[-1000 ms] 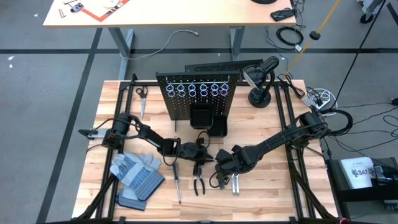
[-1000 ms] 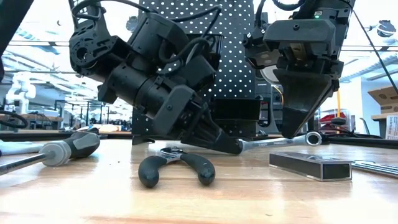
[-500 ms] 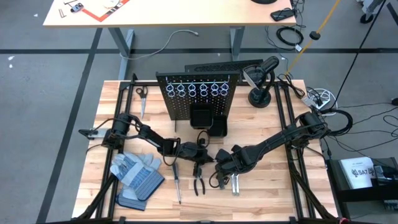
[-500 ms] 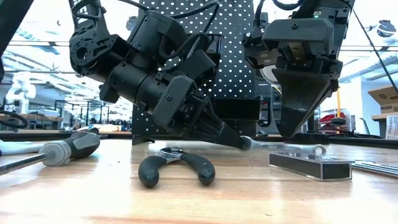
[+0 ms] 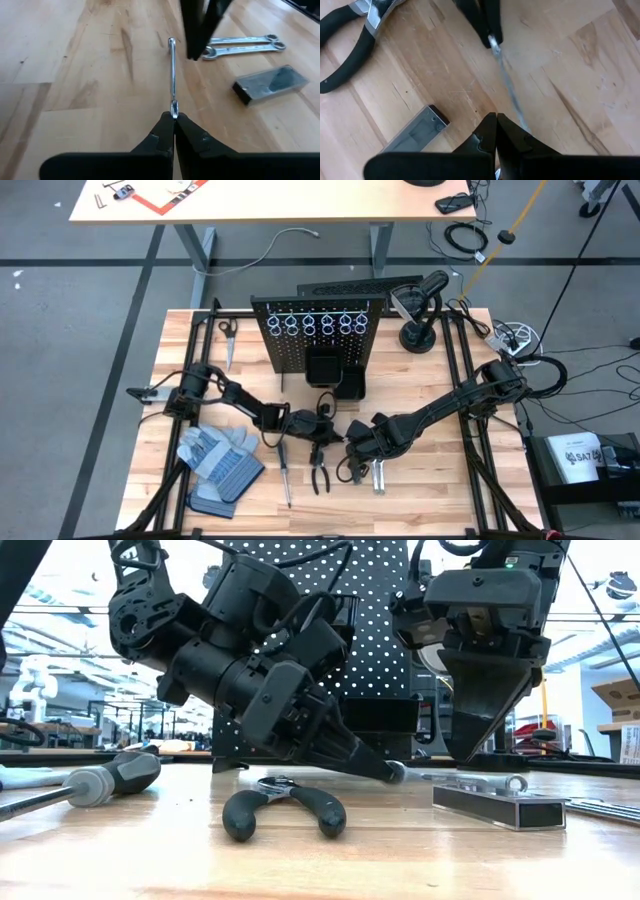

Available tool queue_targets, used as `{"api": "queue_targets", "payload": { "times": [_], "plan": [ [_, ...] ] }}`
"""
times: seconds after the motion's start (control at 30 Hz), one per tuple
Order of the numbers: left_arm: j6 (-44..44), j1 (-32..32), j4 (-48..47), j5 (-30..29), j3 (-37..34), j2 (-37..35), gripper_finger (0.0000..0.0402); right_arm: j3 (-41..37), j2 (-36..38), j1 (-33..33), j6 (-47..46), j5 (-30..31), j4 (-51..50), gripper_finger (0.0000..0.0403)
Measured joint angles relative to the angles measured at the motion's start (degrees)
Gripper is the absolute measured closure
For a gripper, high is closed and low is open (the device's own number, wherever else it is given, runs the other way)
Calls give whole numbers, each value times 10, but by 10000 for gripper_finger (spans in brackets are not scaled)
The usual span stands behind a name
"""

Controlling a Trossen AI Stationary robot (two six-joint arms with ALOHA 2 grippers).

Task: Hang tools onto peg board
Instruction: Hang the right silver wrench on the black pegboard

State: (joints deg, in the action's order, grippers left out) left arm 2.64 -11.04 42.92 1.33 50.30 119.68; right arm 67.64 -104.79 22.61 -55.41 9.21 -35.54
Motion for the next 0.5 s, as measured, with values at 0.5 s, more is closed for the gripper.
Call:
{"api": "queue_targets", "payload": {
  "times": [0.5],
  "plan": [
    [3, -26, -134, -24, 0, -70, 394, 0, 51, 0, 134, 30, 44, 403]
  ]
}}
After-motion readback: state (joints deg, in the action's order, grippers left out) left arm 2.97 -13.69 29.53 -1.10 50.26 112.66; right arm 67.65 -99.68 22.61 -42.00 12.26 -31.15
